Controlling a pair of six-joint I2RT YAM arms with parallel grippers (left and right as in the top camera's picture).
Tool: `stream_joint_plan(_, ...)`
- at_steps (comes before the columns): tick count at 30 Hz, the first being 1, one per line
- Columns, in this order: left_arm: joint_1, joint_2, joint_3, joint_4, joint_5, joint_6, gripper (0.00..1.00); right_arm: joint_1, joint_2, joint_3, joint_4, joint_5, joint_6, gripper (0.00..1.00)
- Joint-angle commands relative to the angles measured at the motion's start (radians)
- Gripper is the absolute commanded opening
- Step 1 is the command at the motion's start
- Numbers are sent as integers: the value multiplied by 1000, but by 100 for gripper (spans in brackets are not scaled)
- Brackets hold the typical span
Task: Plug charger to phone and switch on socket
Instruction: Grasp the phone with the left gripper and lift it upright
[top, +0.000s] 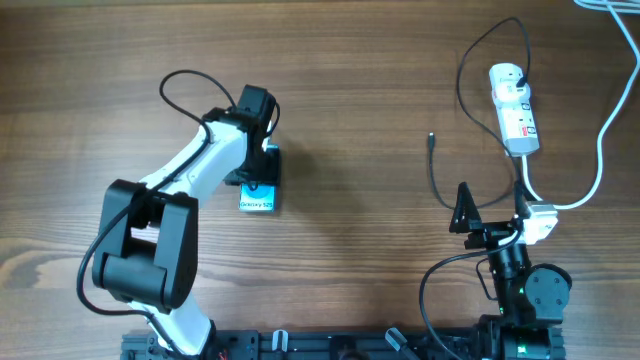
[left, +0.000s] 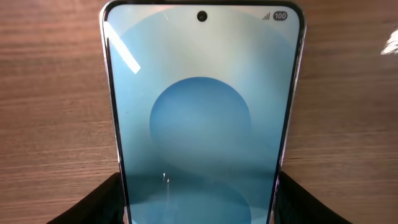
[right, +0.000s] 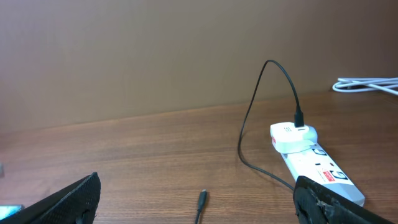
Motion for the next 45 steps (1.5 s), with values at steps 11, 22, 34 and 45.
stream_joint_plan(11,3,-31,230,-179,190,-244,43,-1,-8,-1,3,13,-19,100)
stream_joint_plan(22,-14,-31,230,-232,313,-424,41,-1,-8,-1,3,13,-18,99)
stream_joint_plan(34,-62,-31,235,-235,674,-593,37,-1,-8,-1,3,13,-19,100)
stream_joint_plan(45,-62,-33,235,-234,1041,-593,36,-1,-8,-1,3,13,-18,100)
